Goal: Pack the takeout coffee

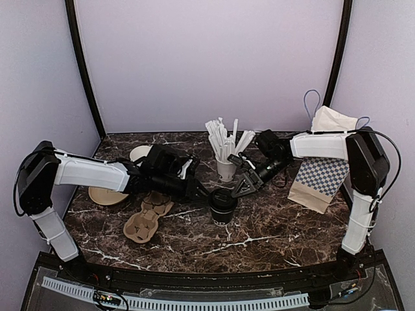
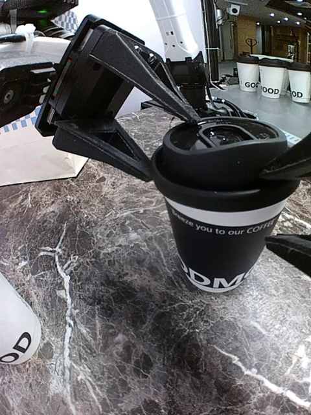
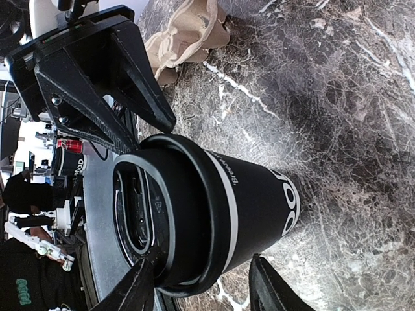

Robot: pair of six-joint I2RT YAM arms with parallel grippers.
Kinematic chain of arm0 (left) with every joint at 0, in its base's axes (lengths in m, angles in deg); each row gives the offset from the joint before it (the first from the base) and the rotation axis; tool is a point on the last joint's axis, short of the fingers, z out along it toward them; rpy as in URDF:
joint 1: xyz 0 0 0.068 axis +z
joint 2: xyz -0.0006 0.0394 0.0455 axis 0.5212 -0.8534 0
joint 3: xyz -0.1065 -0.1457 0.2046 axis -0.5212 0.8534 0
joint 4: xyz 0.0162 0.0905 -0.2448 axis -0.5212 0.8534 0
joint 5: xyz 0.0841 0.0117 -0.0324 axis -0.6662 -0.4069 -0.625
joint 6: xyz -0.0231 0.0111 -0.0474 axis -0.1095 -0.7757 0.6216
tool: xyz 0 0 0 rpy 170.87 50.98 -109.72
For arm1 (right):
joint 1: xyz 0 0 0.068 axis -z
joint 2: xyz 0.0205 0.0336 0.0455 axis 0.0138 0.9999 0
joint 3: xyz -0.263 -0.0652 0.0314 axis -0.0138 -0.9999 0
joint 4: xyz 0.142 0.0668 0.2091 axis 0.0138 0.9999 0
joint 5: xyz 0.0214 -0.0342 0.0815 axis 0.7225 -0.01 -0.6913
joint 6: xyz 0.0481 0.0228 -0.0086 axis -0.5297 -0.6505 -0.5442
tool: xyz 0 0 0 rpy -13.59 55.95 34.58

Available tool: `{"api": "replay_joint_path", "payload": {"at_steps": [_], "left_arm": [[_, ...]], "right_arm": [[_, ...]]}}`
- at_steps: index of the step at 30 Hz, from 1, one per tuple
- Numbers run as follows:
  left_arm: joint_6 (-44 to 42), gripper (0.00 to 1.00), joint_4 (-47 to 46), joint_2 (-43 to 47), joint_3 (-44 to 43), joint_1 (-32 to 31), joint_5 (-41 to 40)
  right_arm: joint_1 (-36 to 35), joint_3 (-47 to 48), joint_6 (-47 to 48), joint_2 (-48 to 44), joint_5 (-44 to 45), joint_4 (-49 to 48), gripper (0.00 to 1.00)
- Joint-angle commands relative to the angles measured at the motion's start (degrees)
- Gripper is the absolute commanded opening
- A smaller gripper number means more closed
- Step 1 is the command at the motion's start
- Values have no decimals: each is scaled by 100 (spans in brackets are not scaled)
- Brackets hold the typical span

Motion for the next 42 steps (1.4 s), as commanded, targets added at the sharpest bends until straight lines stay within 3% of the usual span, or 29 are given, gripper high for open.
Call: {"api": "replay_joint_path", "payload": {"at_steps": [1,7,12,19,28,34,42], "left_arm": [[-284,31,1327,-755,538,-61,-688],[-342,29,1446,-974,662,-60,-739],[-592,20,1829,-779,423,-126,-1541],[-676,14,2132,-444,-190,-344,-1489],[-651,31,2368,114,-667,-448,-1625],[-699,37,1940,729,-728,-447,-1567],[-984,41,1787,842,-950,-449,-1534]], "right_arm": [[-140,-263,44,278,1032,25,49],[-237,-217,-42,146,1604,82,49],[-359,-137,29,-275,1394,192,55],[-361,-255,215,-513,1107,241,58],[-156,34,407,-795,807,581,65],[-92,101,502,-903,737,698,67],[-80,79,509,-870,829,658,66]]}}
